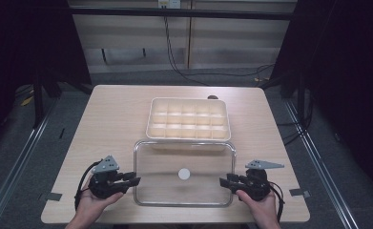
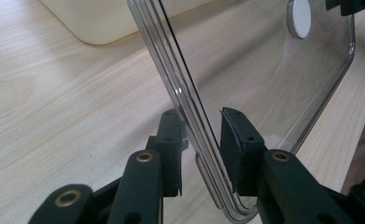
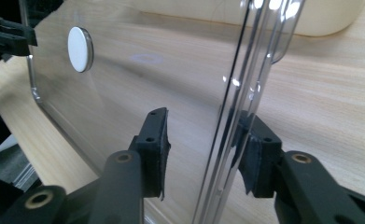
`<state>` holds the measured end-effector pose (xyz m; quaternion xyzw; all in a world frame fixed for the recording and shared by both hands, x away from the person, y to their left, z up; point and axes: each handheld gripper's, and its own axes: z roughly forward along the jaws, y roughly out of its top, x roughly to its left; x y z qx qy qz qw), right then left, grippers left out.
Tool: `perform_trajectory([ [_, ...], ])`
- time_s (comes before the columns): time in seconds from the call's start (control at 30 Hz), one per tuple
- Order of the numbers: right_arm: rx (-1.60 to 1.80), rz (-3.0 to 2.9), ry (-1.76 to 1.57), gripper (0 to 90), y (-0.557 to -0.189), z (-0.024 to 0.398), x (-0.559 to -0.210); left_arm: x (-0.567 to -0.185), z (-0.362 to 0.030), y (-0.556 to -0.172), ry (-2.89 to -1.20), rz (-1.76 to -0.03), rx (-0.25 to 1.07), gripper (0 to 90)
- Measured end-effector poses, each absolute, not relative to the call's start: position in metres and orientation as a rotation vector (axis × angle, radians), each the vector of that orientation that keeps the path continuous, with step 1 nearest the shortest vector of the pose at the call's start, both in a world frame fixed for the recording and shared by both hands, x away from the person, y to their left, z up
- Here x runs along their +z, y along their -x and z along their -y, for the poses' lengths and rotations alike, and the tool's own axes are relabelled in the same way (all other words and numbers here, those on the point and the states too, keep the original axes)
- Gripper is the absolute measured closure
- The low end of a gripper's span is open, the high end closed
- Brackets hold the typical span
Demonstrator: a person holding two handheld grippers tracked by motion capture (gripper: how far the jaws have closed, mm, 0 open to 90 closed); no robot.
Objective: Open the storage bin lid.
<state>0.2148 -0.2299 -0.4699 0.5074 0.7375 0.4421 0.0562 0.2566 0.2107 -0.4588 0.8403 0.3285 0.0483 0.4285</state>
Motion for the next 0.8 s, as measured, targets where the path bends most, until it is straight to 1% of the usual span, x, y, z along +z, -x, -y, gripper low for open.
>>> perform_trajectory([
  [0.17,1.322,-2.249,-1.563,54.2,-0.218,0.231,-0.472,-0.461,-0.208,-0.261,-2.099,-0.826,0.095,68.0],
  [0.67,1.276,-2.278,-1.558,49.3,-0.225,0.228,-0.476,-0.465,-0.207,-0.266,-2.126,-0.844,0.088,66.2],
  [0.8,1.251,-2.292,-1.566,45.6,-0.229,0.227,-0.479,-0.467,-0.204,-0.267,-2.143,-0.849,0.087,64.8],
])
